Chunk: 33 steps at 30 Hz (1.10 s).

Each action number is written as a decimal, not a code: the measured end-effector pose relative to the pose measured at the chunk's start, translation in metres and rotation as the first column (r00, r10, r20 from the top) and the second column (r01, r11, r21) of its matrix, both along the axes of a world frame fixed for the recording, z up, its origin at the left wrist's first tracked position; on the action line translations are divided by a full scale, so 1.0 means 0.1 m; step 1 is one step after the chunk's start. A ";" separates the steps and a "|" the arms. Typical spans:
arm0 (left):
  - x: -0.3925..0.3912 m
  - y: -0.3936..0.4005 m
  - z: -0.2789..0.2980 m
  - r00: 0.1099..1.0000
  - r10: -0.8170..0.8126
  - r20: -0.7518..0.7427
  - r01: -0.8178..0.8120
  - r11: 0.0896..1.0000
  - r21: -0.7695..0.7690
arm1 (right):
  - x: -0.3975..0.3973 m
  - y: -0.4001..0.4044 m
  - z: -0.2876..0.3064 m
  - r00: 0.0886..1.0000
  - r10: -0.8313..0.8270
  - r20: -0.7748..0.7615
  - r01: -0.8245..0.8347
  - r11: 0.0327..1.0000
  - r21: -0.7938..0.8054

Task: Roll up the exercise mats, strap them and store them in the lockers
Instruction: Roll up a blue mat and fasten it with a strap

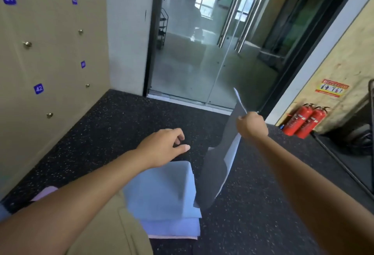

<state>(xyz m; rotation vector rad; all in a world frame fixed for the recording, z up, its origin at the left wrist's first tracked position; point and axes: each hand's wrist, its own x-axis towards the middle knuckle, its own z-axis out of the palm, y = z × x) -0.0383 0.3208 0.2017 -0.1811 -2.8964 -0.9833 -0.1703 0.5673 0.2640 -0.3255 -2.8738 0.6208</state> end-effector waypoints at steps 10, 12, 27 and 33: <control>-0.25 0.61 0.89 0.996 0.001 -0.091 0.027 0.952 0.306 | 0.26 0.15 0.73 0.985 0.112 -0.132 -0.158 0.898 -0.411; -0.26 0.50 1.07 0.990 0.006 -0.139 0.034 0.960 0.279 | 0.33 0.05 0.77 0.976 0.153 -0.156 -0.213 0.821 -0.530; 0.47 -0.78 1.76 0.888 0.097 -0.450 -0.163 0.980 -0.111 | 0.74 -0.58 0.76 0.641 0.670 -0.373 -0.637 0.736 0.229; 1.32 -1.25 1.41 0.917 0.138 -0.373 -0.175 0.982 -0.067 | 1.31 -0.83 0.34 0.462 0.857 -0.229 -0.878 0.478 0.018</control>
